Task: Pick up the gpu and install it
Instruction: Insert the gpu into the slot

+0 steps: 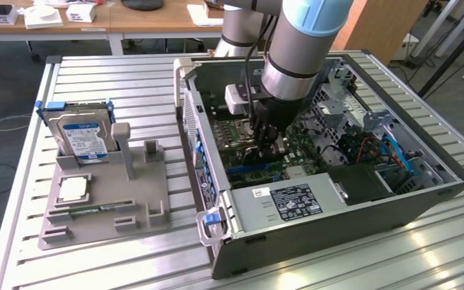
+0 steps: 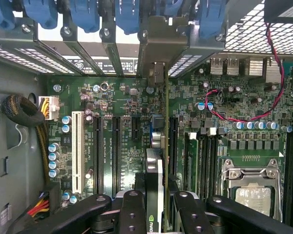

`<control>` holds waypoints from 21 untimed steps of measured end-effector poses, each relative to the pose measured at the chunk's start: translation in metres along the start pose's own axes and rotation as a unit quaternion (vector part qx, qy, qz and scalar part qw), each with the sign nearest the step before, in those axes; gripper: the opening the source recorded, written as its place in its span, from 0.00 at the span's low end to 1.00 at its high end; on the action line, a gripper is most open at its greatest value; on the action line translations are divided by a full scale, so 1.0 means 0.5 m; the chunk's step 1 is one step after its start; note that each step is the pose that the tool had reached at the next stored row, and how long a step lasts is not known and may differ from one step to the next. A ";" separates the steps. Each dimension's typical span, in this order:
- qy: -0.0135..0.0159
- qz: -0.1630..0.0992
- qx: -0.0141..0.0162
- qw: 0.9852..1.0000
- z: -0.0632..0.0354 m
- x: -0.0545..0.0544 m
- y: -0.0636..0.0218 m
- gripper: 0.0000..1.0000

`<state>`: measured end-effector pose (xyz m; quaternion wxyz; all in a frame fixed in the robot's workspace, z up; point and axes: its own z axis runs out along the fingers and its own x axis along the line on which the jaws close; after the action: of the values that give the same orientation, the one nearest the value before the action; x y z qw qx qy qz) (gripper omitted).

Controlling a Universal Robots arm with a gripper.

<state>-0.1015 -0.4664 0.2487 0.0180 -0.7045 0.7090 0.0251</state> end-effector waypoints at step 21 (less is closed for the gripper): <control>0.000 0.000 -0.008 1.000 0.000 0.002 -0.003 0.27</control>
<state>-0.1000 -0.4674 0.2487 0.0127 -0.7043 0.7092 0.0306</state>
